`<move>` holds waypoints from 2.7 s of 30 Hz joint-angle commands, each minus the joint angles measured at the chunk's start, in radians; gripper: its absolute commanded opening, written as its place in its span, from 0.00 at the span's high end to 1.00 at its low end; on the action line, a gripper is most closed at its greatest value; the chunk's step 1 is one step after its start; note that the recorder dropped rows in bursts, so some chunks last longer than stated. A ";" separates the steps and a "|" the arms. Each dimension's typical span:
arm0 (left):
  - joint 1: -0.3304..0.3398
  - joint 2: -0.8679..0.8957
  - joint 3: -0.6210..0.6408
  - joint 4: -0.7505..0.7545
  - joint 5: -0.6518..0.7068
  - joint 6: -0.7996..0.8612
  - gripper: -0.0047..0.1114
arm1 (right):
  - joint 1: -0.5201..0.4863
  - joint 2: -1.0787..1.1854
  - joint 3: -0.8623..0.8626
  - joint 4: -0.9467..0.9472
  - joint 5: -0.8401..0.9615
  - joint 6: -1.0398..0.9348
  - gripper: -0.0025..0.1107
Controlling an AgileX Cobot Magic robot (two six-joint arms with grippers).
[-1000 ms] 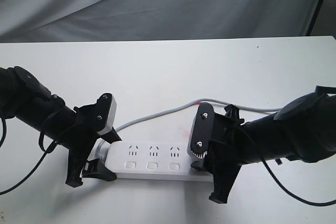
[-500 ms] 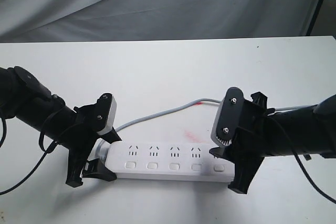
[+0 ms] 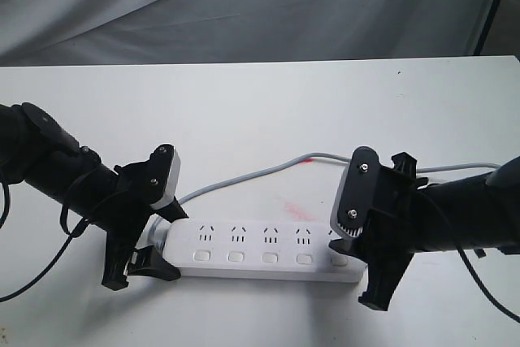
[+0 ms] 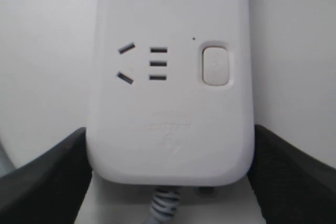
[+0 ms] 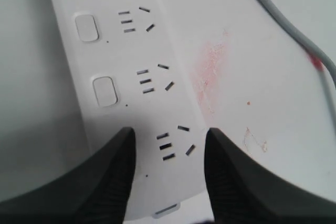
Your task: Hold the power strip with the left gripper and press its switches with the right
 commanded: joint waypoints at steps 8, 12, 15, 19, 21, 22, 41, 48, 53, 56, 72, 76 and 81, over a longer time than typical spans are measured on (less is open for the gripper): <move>-0.004 -0.003 -0.001 -0.010 0.008 0.005 0.49 | -0.008 0.021 0.007 0.005 -0.005 -0.015 0.62; -0.004 -0.003 -0.001 -0.010 0.008 0.005 0.49 | -0.008 0.042 0.002 0.004 -0.005 -0.015 0.62; -0.004 -0.003 -0.001 -0.010 0.008 0.005 0.49 | -0.008 0.042 0.003 0.004 -0.010 -0.015 0.62; -0.004 -0.003 -0.001 -0.010 0.008 0.005 0.49 | -0.008 0.059 0.003 0.004 -0.009 -0.015 0.62; -0.004 -0.003 -0.001 -0.010 0.008 0.005 0.49 | -0.008 0.061 0.003 0.004 -0.009 -0.015 0.62; -0.004 -0.003 -0.001 -0.010 0.008 0.005 0.49 | -0.008 0.061 0.003 0.004 -0.009 -0.015 0.62; -0.004 -0.003 -0.001 -0.010 0.008 0.005 0.49 | -0.004 0.122 0.003 -0.025 -0.022 -0.015 0.62; -0.004 -0.003 -0.001 -0.010 0.008 0.005 0.49 | -0.004 0.100 0.003 -0.009 -0.023 -0.015 0.62; -0.004 -0.003 -0.001 -0.010 0.008 0.005 0.49 | -0.004 -0.003 0.003 0.021 -0.016 -0.013 0.62; -0.004 -0.003 -0.001 -0.010 0.008 0.005 0.49 | -0.004 -0.073 0.003 0.028 -0.009 0.028 0.62; -0.004 -0.003 -0.001 -0.010 0.008 0.005 0.49 | -0.004 -0.195 0.012 0.068 0.068 0.070 0.98; -0.004 -0.003 -0.001 -0.010 0.008 0.005 0.49 | -0.004 -0.359 0.048 0.115 0.064 0.070 0.98; -0.004 -0.003 -0.001 -0.010 0.008 0.005 0.49 | -0.004 -0.612 0.136 0.262 -0.024 0.070 0.98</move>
